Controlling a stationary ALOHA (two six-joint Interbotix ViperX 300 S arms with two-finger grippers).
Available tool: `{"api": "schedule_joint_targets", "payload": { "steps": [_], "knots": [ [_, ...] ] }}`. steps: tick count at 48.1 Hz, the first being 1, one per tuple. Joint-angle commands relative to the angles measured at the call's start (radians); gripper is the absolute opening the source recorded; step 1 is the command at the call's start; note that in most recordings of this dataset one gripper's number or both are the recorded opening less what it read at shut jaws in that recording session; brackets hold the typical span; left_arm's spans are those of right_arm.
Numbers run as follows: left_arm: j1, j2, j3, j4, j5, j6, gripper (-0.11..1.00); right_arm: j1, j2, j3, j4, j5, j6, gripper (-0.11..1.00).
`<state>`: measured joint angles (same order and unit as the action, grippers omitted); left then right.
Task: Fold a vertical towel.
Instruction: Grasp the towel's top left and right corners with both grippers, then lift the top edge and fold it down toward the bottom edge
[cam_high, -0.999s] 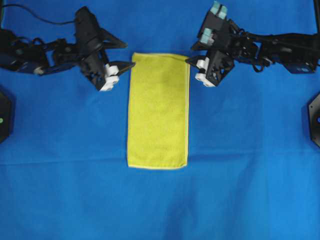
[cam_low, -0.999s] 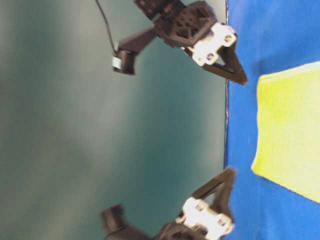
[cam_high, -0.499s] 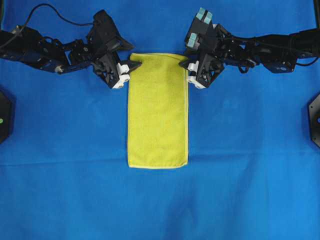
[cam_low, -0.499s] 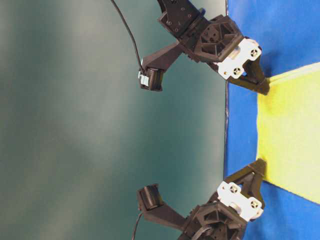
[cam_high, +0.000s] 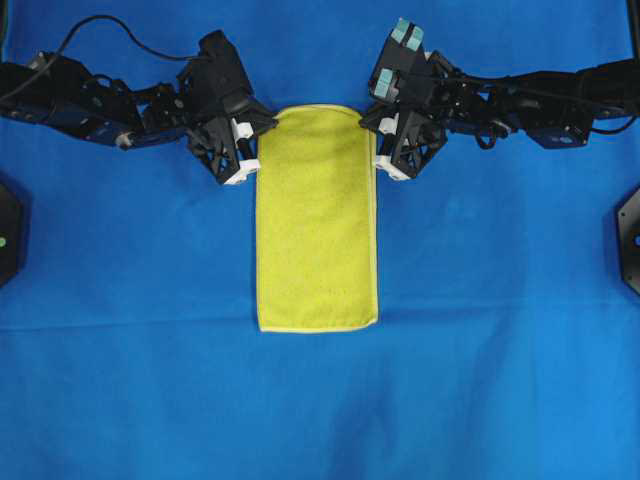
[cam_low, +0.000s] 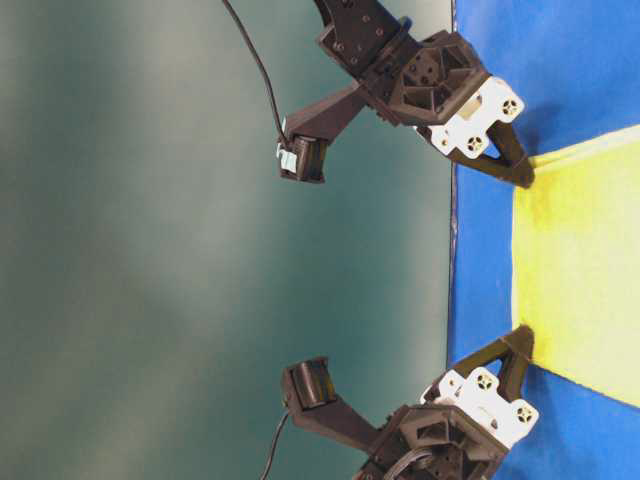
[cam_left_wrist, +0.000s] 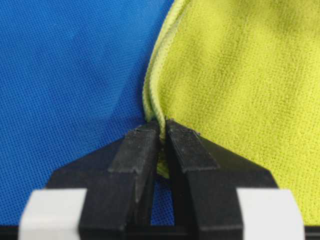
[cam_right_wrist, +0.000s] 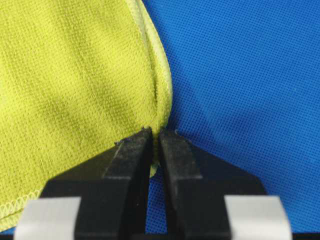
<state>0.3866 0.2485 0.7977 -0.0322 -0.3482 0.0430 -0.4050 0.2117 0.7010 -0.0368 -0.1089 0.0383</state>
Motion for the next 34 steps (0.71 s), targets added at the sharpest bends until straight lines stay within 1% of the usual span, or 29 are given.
{"api": "schedule_joint_targets", "payload": {
  "steps": [1,11,16,22,28,34],
  "knots": [
    [-0.002,-0.009,-0.012,0.003,0.014,0.003,0.04,-0.005,-0.025,0.009,0.003,0.003,0.005,0.08],
    [0.0,-0.028,-0.046,0.003,0.043,0.008,0.04,-0.005,-0.063,0.026,0.005,0.002,0.008,0.08],
    [0.008,-0.051,-0.067,0.003,0.064,0.035,0.04,-0.012,-0.084,0.028,0.003,0.0,0.006,0.08],
    [0.038,-0.074,-0.087,0.003,0.075,0.072,0.04,-0.035,-0.091,0.018,0.0,-0.002,-0.003,0.08],
    [0.071,-0.072,-0.106,0.002,0.075,0.083,0.04,-0.069,-0.091,0.006,-0.012,-0.012,-0.009,0.08],
    [0.11,-0.067,-0.124,0.003,0.075,0.091,0.04,-0.103,-0.091,-0.006,-0.038,-0.025,-0.009,0.08]
  ]
}}
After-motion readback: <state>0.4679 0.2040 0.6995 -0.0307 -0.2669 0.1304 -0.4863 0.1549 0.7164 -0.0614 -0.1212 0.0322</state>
